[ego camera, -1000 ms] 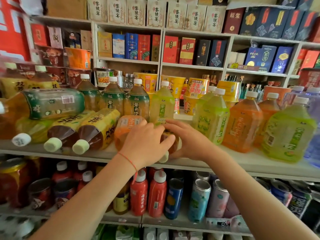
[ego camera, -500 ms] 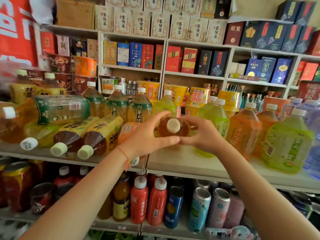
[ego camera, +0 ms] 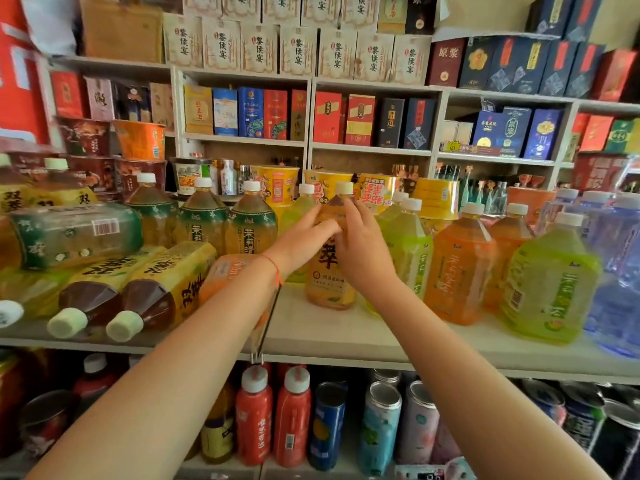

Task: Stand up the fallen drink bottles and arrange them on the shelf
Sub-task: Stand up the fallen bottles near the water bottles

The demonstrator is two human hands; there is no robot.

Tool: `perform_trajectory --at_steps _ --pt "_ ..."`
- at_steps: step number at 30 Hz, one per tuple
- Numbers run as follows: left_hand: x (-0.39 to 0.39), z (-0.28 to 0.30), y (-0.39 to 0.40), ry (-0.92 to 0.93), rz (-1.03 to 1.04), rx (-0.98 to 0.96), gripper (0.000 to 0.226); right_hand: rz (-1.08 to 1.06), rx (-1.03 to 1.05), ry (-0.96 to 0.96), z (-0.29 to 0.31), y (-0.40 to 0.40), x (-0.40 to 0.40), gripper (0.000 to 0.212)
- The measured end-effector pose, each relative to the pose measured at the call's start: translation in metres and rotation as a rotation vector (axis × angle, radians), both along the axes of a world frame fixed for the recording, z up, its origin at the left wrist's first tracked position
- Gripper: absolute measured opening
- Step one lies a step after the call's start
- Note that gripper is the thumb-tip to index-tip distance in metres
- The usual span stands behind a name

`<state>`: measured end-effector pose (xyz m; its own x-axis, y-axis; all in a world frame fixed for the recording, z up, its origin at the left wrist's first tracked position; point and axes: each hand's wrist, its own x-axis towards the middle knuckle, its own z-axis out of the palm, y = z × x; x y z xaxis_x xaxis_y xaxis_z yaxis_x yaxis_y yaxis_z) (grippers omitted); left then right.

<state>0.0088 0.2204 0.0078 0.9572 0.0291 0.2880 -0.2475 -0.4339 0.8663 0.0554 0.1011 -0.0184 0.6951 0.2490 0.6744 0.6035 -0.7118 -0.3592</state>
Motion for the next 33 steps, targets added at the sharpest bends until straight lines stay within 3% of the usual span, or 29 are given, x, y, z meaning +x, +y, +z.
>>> perform_trajectory --at_steps 1,4,6,9,12,15,17,19,24,29,33 --pt "0.0 0.001 -0.003 0.0 0.003 -0.003 0.039 -0.001 -0.003 0.004 -0.002 -0.002 0.003 0.063" --pt "-0.004 0.004 -0.01 -0.02 -0.002 0.051 0.052 0.011 0.016 -0.042 -0.005 -0.006 0.006 0.065" --pt "-0.009 0.007 -0.004 -0.019 0.025 0.13 0.051 0.022 0.016 -0.222 -0.011 -0.007 0.003 0.062" --pt "-0.02 0.004 0.022 -0.101 0.254 0.278 0.037 0.123 0.033 -0.413 -0.025 -0.003 -0.006 0.047" --pt "-0.037 -0.014 0.051 -0.145 0.452 0.38 0.024 0.345 -0.116 -0.172 -0.037 0.004 -0.02 0.036" --pt "-0.05 -0.033 0.074 -0.097 0.487 0.497 0.029 0.486 -0.383 0.04 -0.046 0.021 -0.031 0.074" --pt "-0.052 -0.039 0.085 -0.063 0.469 0.509 0.032 0.494 -0.485 0.016 -0.047 0.034 -0.035 0.096" --pt "-0.054 -0.04 0.094 0.006 0.418 0.517 0.036 0.485 -0.511 -0.074 -0.044 0.05 -0.037 0.103" --pt "-0.064 -0.059 0.109 0.022 0.3 0.307 0.046 0.565 -0.406 -0.072 -0.042 0.074 -0.04 0.092" --pt "-0.076 -0.056 0.117 -0.032 0.178 0.031 0.06 0.495 -0.266 0.054 -0.02 0.076 -0.053 0.076" --pt "-0.083 -0.039 0.129 -0.174 0.06 -0.091 0.055 0.38 0.042 0.254 -0.006 0.071 -0.055 0.062"
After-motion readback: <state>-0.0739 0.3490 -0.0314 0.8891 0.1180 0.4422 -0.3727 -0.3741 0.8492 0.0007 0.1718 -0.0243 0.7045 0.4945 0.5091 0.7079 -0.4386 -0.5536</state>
